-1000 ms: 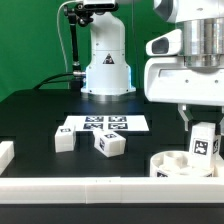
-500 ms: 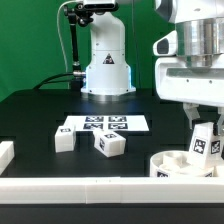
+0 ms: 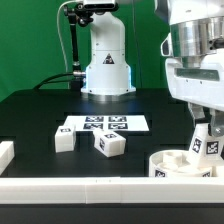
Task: Assemble stool
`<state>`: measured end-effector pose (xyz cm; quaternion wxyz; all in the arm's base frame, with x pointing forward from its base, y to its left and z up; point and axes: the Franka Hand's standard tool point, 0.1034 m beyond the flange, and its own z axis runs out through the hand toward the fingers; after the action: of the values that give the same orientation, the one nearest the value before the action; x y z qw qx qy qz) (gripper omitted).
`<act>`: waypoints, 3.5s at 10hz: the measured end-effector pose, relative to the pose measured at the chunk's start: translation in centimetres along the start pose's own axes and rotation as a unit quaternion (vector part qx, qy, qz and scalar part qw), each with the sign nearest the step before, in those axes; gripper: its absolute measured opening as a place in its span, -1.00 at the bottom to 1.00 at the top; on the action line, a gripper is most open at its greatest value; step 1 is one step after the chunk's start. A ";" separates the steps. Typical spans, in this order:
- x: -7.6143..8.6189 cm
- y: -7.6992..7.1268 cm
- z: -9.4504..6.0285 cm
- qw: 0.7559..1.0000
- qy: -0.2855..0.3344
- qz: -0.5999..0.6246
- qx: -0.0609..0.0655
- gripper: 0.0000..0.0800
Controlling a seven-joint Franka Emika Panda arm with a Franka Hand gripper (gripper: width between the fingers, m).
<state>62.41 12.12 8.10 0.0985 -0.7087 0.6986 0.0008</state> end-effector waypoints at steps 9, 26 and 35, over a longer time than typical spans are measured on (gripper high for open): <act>-0.6 -0.3 0.1 0.973 -0.021 0.228 0.021 0.29; 5.3 -0.5 -3.6 0.999 -0.006 -0.038 0.007 0.62; 6.8 0.6 -2.9 0.919 0.018 -0.392 -0.030 0.62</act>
Offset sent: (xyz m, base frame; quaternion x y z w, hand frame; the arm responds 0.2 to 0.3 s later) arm -0.0054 0.0017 0.0014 0.0087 -0.0009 0.2214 0.9751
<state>61.60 5.02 9.92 0.0570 -0.9284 0.3660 -0.0296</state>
